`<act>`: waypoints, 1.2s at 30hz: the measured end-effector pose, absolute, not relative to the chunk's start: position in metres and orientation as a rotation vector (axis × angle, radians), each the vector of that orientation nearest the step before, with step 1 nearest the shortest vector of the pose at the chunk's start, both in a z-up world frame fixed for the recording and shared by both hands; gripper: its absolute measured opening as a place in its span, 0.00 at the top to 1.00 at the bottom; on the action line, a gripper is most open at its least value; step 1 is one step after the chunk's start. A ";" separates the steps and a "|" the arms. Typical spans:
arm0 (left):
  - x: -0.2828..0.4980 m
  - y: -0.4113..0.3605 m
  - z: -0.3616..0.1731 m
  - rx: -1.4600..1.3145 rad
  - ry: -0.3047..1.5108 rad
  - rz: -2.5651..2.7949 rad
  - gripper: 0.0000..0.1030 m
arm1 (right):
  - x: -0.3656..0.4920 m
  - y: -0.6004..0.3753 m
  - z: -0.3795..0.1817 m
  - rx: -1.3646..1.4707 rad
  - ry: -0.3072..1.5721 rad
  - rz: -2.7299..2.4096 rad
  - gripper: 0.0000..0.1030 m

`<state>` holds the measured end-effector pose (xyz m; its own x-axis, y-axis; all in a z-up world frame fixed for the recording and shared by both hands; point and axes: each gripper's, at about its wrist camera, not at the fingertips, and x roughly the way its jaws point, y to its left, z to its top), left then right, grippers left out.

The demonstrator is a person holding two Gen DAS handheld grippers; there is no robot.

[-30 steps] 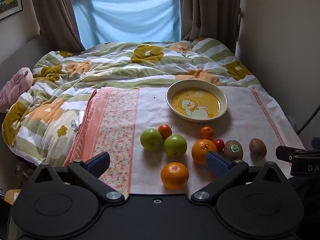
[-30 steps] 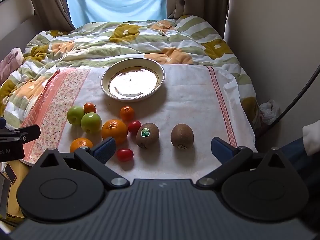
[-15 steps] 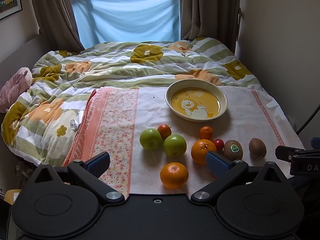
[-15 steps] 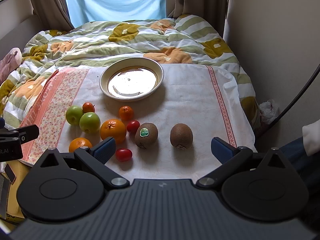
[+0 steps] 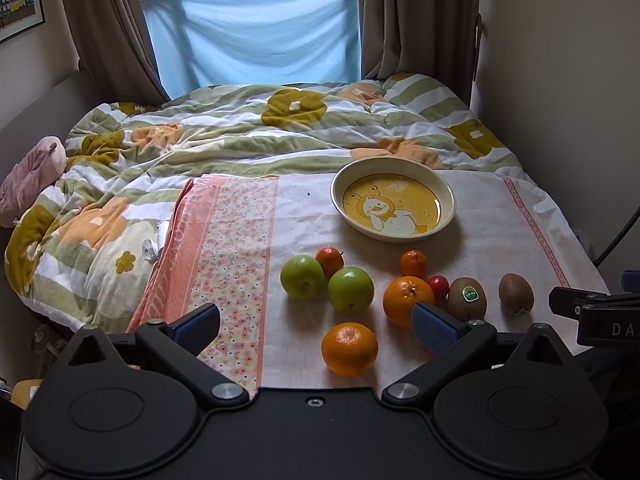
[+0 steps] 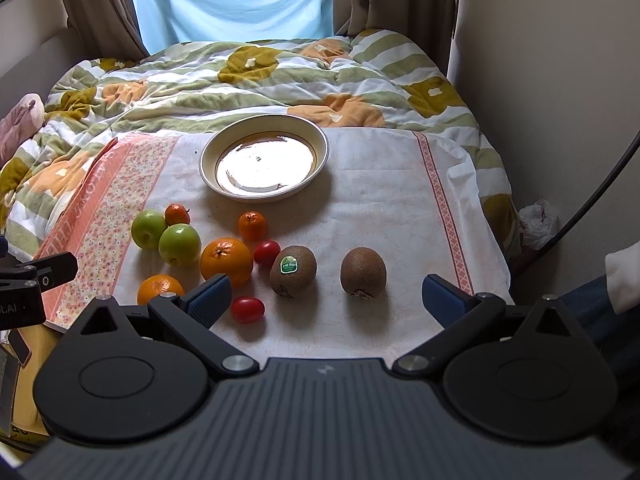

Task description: Organize fruits

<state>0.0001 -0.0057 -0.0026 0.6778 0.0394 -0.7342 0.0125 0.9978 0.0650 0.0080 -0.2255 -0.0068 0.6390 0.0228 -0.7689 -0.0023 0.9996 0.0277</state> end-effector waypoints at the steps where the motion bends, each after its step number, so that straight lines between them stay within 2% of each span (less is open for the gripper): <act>1: 0.000 -0.005 -0.002 0.066 0.826 0.015 0.00 | 0.008 -0.225 -0.007 0.023 0.877 0.013 0.00; 36: 0.005 0.000 0.004 0.065 0.822 0.014 0.00 | 0.010 -0.218 -0.007 0.015 0.872 0.018 0.00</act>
<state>0.0048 -0.0003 0.0038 0.6804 0.0382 -0.7318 0.0125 0.9979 0.0637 0.0096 -0.2181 -0.0068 0.6429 0.0224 -0.7656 -0.0099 0.9997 0.0210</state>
